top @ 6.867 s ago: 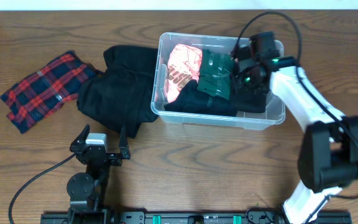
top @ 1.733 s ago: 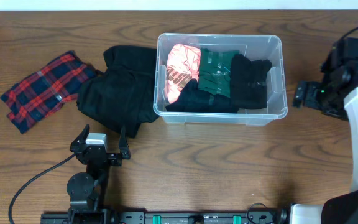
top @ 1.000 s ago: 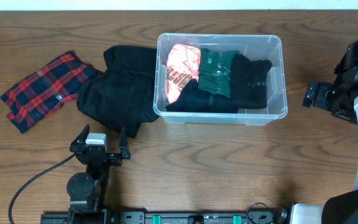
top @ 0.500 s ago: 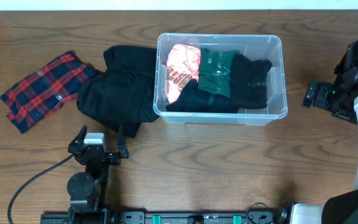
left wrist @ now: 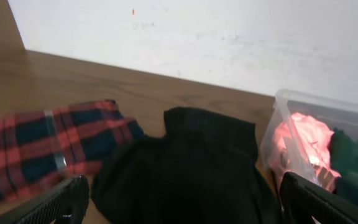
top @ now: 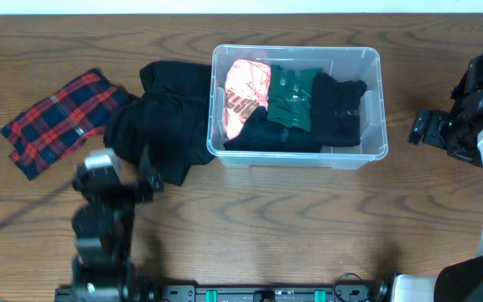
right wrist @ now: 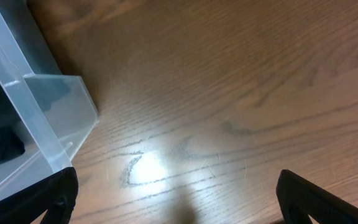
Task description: Pack container
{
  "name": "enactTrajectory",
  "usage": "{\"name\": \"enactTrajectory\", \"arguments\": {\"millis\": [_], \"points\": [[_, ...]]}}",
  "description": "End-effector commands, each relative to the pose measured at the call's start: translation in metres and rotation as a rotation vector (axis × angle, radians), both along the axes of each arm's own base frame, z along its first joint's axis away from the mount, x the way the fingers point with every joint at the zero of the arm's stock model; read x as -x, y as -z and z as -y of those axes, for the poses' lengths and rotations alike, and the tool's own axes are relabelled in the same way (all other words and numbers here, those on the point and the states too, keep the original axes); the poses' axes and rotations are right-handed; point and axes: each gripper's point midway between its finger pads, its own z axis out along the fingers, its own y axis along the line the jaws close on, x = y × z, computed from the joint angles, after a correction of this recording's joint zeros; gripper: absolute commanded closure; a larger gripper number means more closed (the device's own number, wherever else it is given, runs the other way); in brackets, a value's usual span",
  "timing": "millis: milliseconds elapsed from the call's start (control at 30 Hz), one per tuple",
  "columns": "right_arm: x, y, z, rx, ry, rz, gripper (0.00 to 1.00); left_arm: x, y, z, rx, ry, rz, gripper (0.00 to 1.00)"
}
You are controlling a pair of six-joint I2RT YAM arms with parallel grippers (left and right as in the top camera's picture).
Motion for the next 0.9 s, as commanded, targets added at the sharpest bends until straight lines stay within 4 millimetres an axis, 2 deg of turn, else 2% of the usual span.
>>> {"name": "enactTrajectory", "arguments": {"millis": [0, 100, 267, 333, 467, 533, 600, 733, 800, 833, 867], "points": [[-0.001, -0.008, 0.004, 0.017, 0.016, 0.023, 0.01, -0.032, -0.031, -0.005, -0.075, -0.006, -0.075, 0.02], [-0.001, -0.008, 0.004, 0.017, 0.016, 0.023, 0.01, -0.059, -0.042, -0.004, -0.133, 0.036, -0.267, 0.02], [-0.001, -0.008, 0.004, 0.017, 0.016, 0.023, 0.01, -0.089, -0.038, -0.001, -0.133, 0.081, -0.593, 0.02], [-0.001, -0.008, 0.004, 0.017, 0.016, 0.023, 0.01, -0.101, -0.029, 0.007, -0.100, 0.127, -0.661, 0.02], [-0.001, -0.008, 0.004, 0.017, 0.016, 0.023, 0.01, -0.113, -0.001, 0.040, 0.016, 0.292, -0.729, 0.01], [-0.001, -0.008, 0.004, 0.017, 0.016, 0.023, 0.01, -0.115, 0.016, 0.051, 0.055, 0.341, -0.770, 0.35], [-0.001, -0.008, 0.004, 0.017, 0.016, 0.023, 0.01, -0.117, 0.028, 0.059, 0.077, 0.353, -0.805, 0.41], [-0.001, -0.008, 0.004, 0.017, 0.016, 0.023, 0.01, -0.122, 0.051, 0.076, 0.072, 0.390, -0.859, 0.71], [-0.001, -0.008, 0.004, 0.017, 0.016, 0.023, 0.01, -0.124, 0.059, 0.087, 0.062, 0.413, -0.875, 0.89], [-0.001, -0.008, 0.004, 0.017, 0.016, 0.023, 0.01, -0.125, 0.063, 0.092, 0.058, 0.423, -0.881, 0.94], [-0.001, -0.008, 0.004, 0.017, 0.016, 0.023, 0.01, -0.126, 0.067, 0.096, 0.052, 0.432, -0.887, 0.94]]}}
